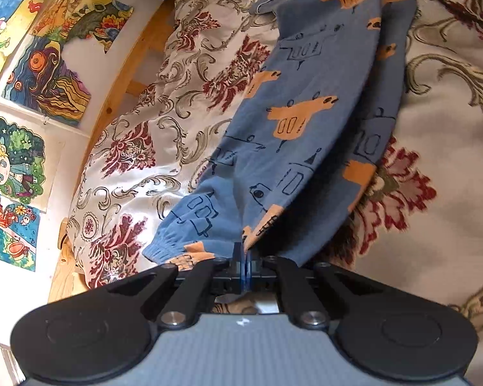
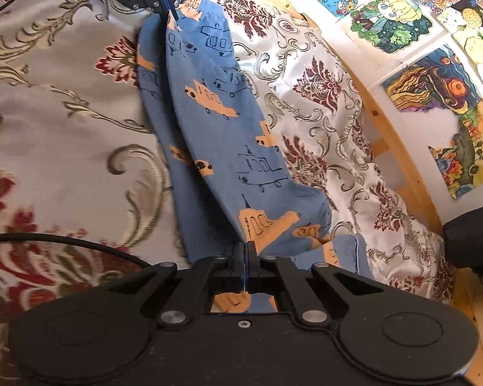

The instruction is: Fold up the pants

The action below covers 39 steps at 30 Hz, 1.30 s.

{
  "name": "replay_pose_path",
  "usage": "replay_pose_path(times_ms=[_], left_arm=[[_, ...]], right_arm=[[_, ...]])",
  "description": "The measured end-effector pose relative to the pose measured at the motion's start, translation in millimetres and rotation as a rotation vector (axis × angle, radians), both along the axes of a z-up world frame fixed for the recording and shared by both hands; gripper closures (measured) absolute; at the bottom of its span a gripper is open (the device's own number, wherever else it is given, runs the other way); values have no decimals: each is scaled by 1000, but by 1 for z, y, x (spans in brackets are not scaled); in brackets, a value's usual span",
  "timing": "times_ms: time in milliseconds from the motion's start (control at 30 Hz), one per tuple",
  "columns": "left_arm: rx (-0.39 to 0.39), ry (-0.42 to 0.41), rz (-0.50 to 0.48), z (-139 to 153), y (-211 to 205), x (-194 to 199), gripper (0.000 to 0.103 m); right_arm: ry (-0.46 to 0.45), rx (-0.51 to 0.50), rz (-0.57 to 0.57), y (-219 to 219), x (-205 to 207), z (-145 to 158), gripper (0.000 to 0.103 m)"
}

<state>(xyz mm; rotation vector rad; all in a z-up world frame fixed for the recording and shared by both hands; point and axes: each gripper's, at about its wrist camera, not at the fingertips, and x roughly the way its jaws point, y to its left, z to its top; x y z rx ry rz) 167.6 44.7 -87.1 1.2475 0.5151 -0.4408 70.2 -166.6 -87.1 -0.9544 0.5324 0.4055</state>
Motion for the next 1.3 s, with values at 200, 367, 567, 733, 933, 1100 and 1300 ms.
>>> replay_pose_path(times_ms=[200, 367, 567, 733, 933, 1100, 1300], left_arm=[[9, 21, -4, -5, 2, -5, 102], [-7, 35, 0, -4, 5, -9, 102], [-9, 43, 3, -2, 6, -11, 102], [2, 75, 1, -5, 6, -11, 102], [-38, 94, 54, -8, 5, -9, 95], [-265, 190, 181, 28, 10, -3, 40], [-604, 237, 282, 69, -9, -8, 10]], right_arm=[[22, 1, 7, 2, -7, -4, 103], [30, 20, -3, 0, -8, -2, 103], [32, 44, -15, -3, -11, 3, 103], [68, 36, -5, -2, -10, -9, 103], [71, 108, -31, -6, -6, -1, 79], [91, 317, -173, -32, 0, 30, 38], [71, 505, -369, -72, 3, 54, 3]])
